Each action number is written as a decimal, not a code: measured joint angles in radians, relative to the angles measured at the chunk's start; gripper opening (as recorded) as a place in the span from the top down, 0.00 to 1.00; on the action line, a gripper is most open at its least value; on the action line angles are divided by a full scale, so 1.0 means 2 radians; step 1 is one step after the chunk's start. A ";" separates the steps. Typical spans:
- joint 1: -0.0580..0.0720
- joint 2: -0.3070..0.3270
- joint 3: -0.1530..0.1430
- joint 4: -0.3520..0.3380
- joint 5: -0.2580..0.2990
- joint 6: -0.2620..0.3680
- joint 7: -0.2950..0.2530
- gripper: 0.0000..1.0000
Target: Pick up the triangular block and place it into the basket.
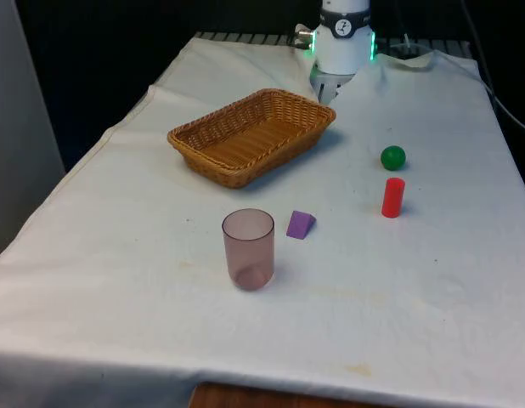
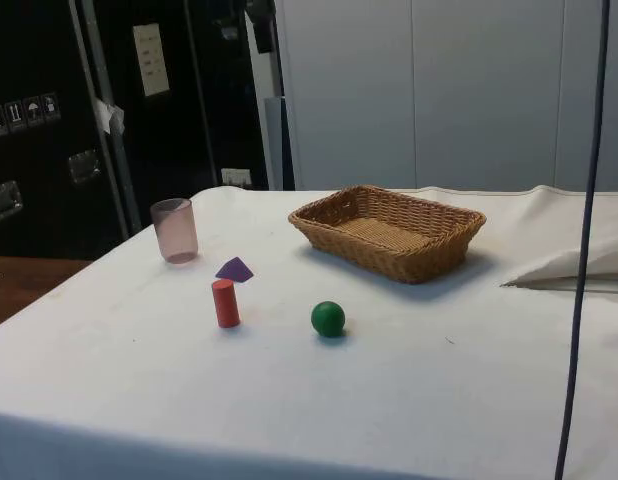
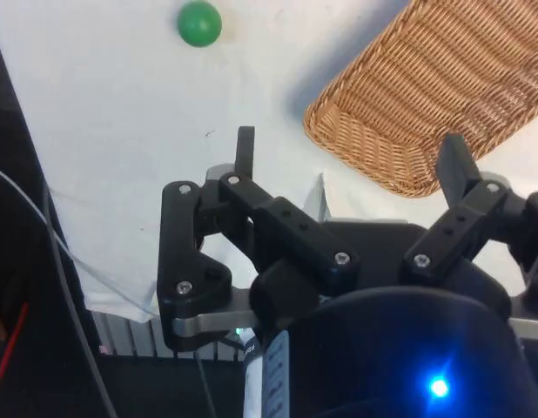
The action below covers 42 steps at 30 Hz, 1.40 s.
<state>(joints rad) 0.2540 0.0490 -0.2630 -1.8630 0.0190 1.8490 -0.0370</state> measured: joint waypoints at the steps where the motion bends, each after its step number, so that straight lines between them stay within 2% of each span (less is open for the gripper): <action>1: 0.000 0.002 0.000 0.002 0.000 0.000 0.000 0.00; 8: 0.000 0.021 0.000 0.009 0.002 0.017 -0.001 0.00; 21: 0.000 0.049 0.010 0.018 0.011 0.052 0.024 0.00; 32: 0.001 0.065 0.019 0.006 0.019 0.080 0.047 0.00; 42: 0.001 0.088 0.029 -0.003 0.020 0.119 0.074 0.00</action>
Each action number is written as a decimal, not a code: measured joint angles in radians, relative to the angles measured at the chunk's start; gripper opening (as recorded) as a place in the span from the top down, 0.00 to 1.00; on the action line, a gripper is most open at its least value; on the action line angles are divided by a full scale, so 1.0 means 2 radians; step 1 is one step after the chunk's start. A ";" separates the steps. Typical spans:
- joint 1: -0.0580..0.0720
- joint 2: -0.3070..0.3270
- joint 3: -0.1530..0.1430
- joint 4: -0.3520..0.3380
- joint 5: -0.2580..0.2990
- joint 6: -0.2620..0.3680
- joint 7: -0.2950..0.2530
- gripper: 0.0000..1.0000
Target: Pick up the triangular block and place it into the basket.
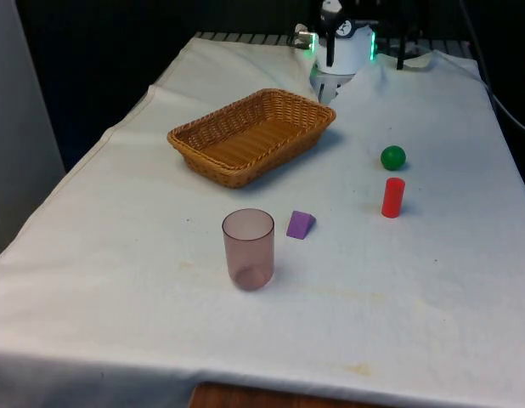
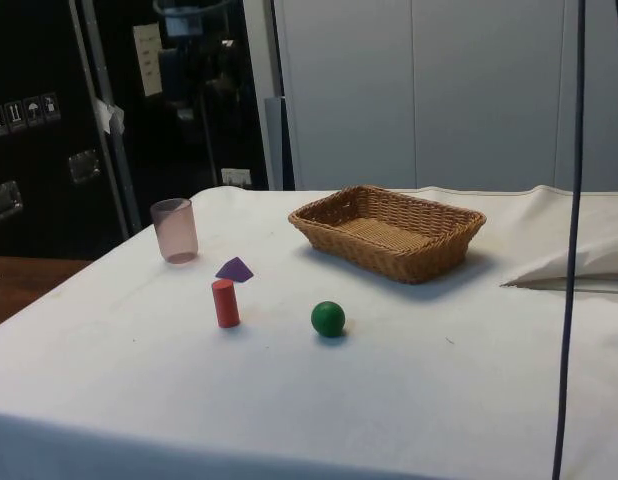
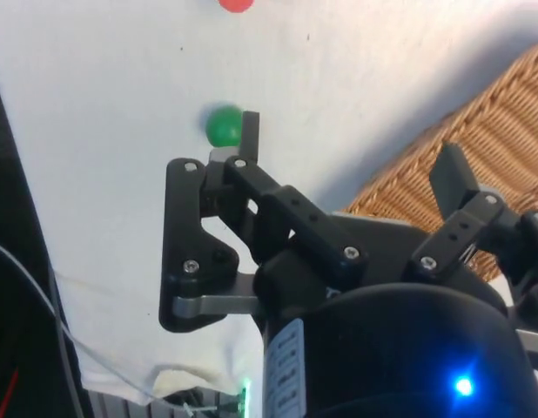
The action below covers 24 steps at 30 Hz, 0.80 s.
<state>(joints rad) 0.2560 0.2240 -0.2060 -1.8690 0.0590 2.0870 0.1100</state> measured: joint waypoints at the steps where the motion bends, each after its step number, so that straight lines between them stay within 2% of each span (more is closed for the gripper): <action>1: 0.000 0.002 0.000 -0.001 0.000 0.004 0.002 0.00; 11: -0.002 0.032 -0.006 -0.002 -0.001 0.044 0.008 0.00; 19: -0.004 0.042 -0.017 -0.016 -0.002 0.073 -0.004 0.00; 24: -0.005 0.050 -0.021 -0.028 -0.002 0.103 -0.007 0.00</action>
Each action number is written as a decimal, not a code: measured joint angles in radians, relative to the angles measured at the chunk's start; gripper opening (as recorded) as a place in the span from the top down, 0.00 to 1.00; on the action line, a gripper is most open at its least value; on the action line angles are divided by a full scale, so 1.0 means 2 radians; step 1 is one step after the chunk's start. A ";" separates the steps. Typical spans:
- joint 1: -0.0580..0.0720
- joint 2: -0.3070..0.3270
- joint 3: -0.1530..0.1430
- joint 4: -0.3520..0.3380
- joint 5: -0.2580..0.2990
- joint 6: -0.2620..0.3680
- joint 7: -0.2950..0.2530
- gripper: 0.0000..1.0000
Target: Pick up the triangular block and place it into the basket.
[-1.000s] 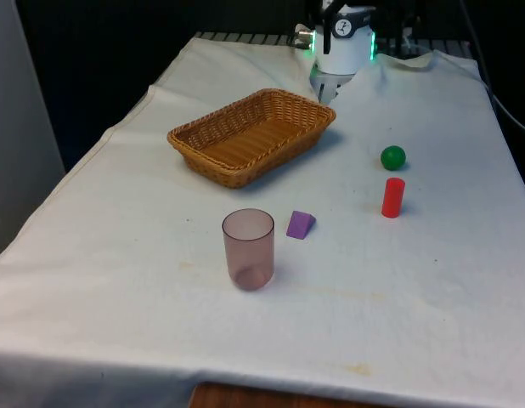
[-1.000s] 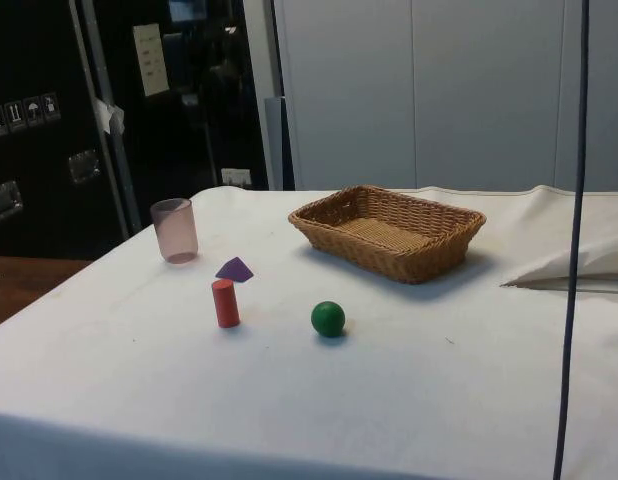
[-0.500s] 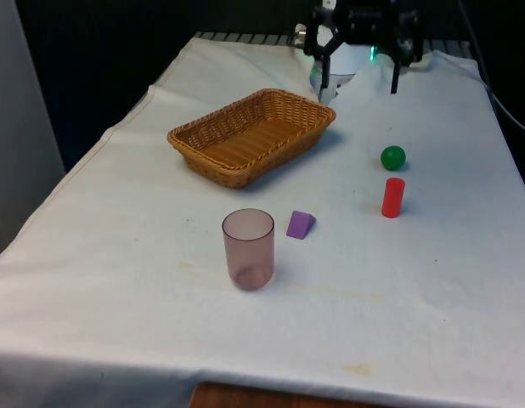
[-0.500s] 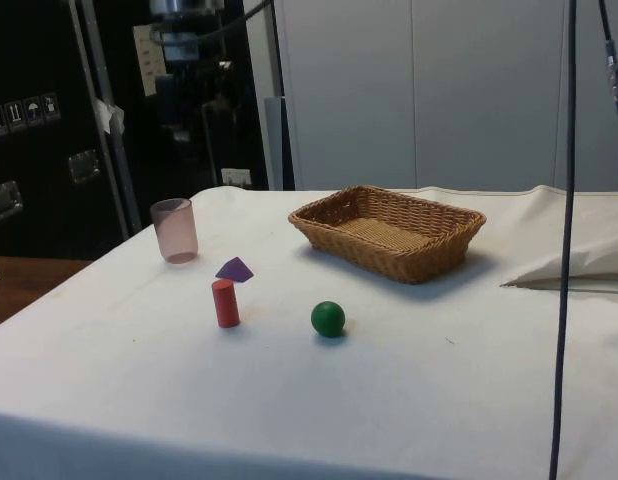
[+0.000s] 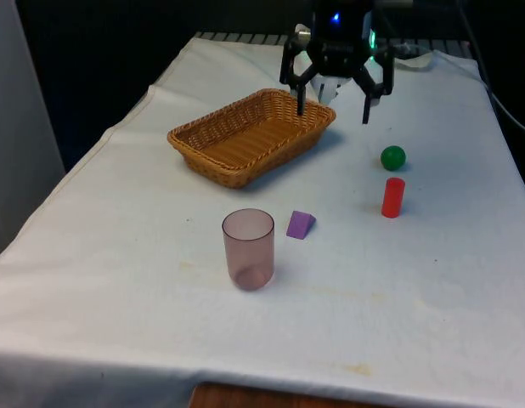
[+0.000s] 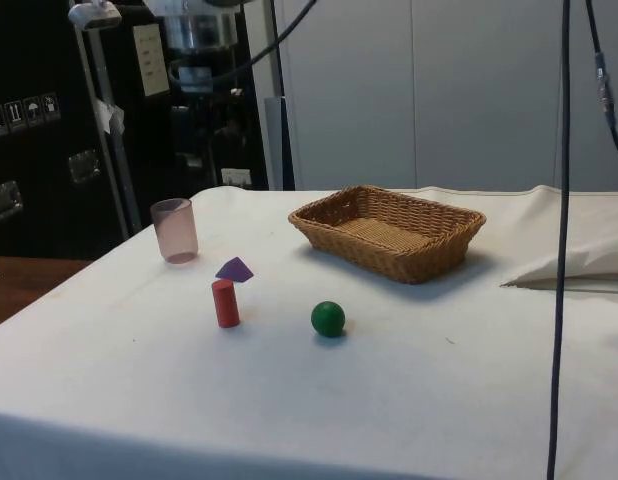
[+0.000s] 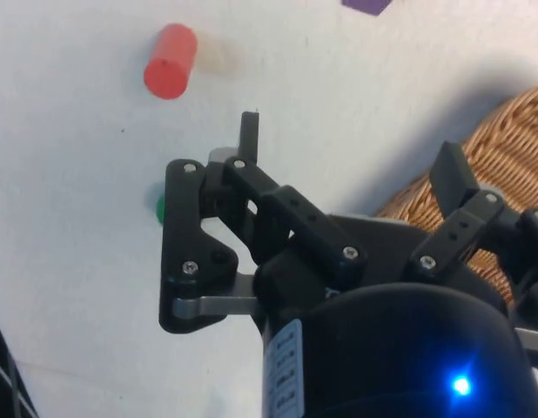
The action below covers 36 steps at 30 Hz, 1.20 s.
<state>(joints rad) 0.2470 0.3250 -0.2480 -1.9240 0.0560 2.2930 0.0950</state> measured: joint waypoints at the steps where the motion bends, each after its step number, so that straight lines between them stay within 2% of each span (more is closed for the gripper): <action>1: 0.000 0.000 0.000 0.000 0.000 0.000 0.000 0.00; 7: 0.000 0.021 -0.001 -0.002 0.000 0.036 0.000 0.00; 12: 0.000 0.032 -0.004 -0.003 0.000 0.049 0.000 0.00; 20: -0.004 0.061 -0.014 -0.012 0.001 0.089 -0.007 0.00; 24: -0.006 0.072 -0.016 -0.012 0.003 0.100 -0.007 0.00; 36: -0.005 0.113 -0.016 -0.002 0.010 0.134 0.007 0.00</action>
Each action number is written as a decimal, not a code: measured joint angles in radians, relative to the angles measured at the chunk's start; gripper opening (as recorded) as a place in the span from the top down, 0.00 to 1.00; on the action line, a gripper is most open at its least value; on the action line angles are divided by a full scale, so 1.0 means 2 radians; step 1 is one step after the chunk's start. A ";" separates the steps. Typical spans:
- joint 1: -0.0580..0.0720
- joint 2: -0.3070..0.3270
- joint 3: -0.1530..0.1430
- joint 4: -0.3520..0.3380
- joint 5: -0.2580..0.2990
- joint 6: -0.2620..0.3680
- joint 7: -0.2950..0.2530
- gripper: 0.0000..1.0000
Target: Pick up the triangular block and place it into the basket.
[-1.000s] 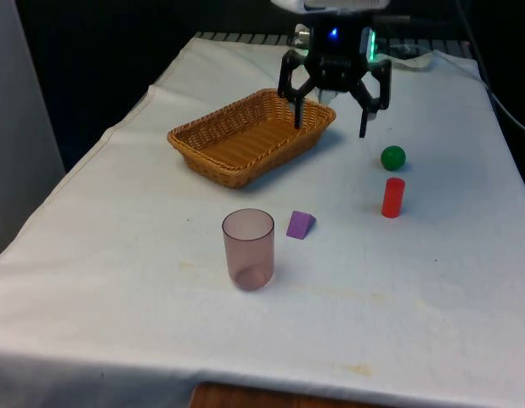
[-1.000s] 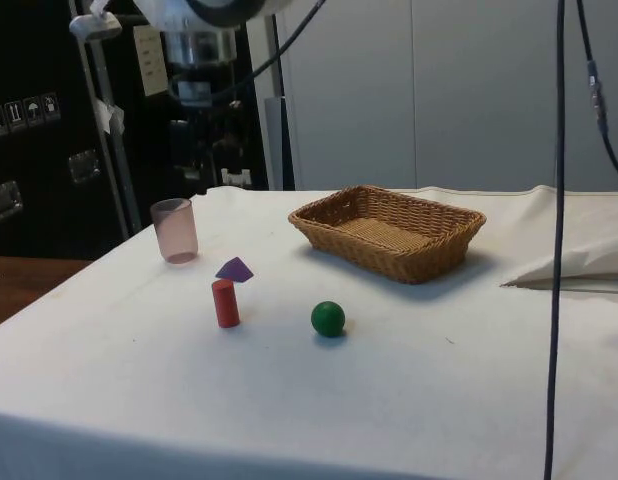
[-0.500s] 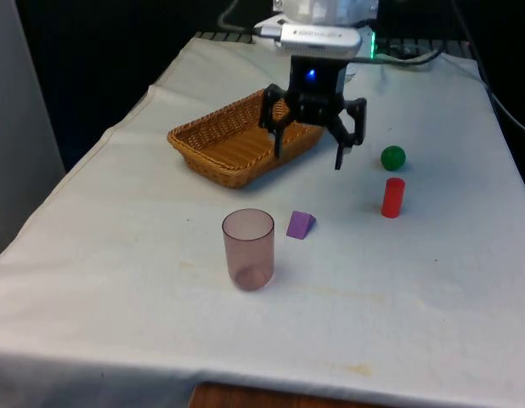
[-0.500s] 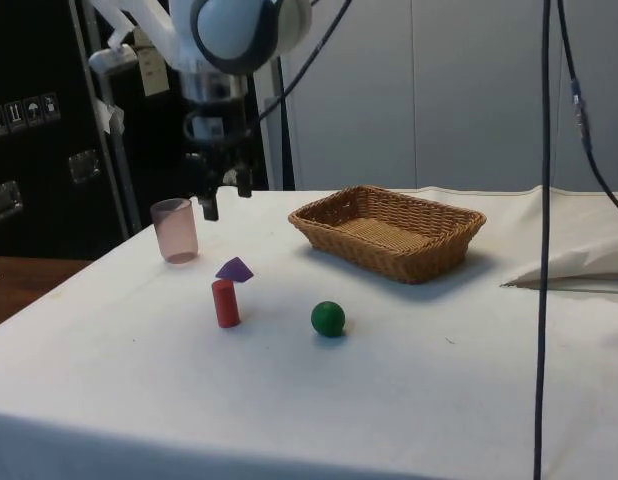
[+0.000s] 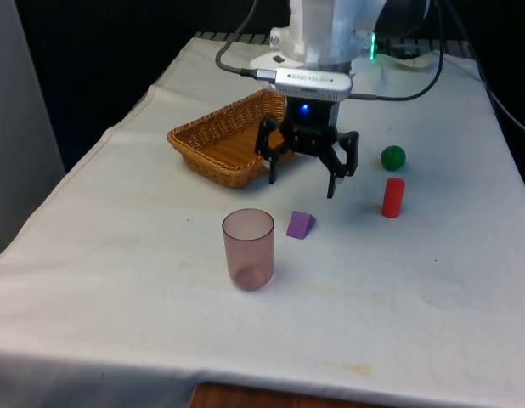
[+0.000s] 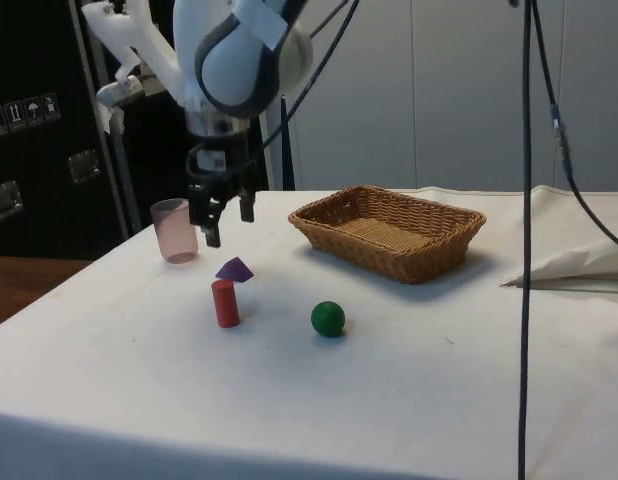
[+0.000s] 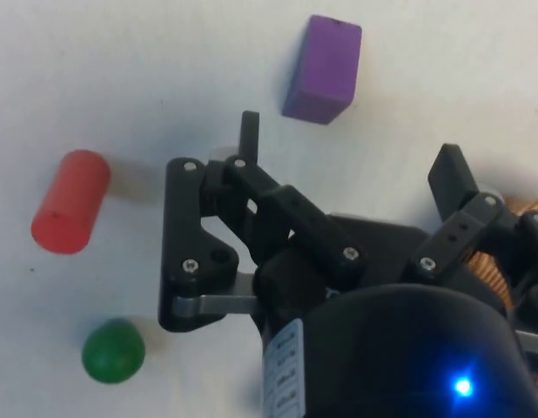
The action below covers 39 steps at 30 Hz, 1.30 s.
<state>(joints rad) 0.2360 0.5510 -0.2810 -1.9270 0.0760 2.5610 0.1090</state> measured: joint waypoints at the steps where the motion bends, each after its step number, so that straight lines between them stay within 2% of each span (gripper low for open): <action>1: 0.000 0.002 0.000 0.001 0.000 0.003 0.002 0.00; 20: 0.000 0.041 0.004 0.001 0.017 0.056 0.008 0.00; 22: 0.000 0.044 0.005 0.001 0.019 0.060 0.008 0.07; 23: 0.000 0.044 0.005 0.001 0.019 0.060 0.008 0.15; 25: 0.000 0.046 0.005 0.001 0.020 0.066 0.008 0.18; 26: 0.000 0.047 0.005 0.001 0.020 0.066 0.008 0.31; 33: 0.000 0.048 0.005 0.001 0.021 0.067 0.008 0.65; 39: 0.000 0.048 0.005 0.001 0.021 0.067 0.008 0.67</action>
<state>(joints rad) 0.2360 0.6460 -0.2710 -1.9250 0.1190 2.6960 0.1250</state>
